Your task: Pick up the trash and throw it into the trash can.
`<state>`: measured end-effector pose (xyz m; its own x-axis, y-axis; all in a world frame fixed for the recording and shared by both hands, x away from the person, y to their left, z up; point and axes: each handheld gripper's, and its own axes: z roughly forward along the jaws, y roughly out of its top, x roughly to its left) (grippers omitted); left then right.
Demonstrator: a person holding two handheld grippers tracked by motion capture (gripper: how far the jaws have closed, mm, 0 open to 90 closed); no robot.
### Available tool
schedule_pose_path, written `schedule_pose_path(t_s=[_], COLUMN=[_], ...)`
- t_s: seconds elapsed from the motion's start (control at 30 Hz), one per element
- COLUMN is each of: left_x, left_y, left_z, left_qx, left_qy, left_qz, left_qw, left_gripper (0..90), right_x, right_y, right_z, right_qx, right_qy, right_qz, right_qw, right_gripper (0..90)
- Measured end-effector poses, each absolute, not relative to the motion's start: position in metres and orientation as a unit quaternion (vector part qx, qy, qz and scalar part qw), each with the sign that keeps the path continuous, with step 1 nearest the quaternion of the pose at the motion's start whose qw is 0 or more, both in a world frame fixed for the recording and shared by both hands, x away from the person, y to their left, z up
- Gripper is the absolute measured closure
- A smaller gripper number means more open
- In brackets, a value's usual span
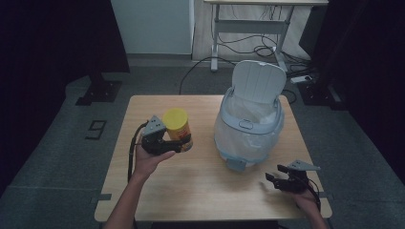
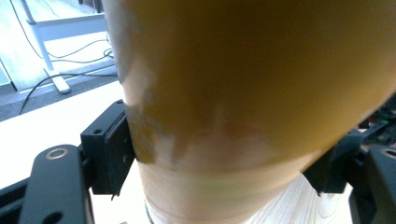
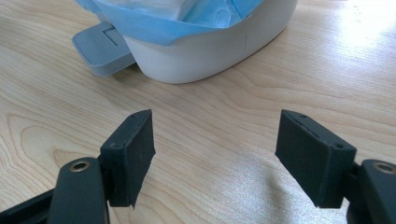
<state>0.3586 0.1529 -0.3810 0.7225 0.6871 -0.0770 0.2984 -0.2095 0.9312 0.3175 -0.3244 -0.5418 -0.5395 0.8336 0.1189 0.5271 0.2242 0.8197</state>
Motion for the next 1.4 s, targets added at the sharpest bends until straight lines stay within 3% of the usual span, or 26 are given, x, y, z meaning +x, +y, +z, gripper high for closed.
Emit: schedule_pose_path(t_s=[1.4], left_x=[0.358], left_y=[0.121], left_z=[-0.311], left_qx=[0.750], left_qy=[0.272], left_qz=[0.182], left_qw=[0.575], left_gripper=[22.3], right_x=[0.318], right_y=[-0.322], right_z=[-0.545], right_qx=[0.443], right_qy=[0.773], right_qz=[0.419], right_qw=[0.176], right_gripper=[27.2])
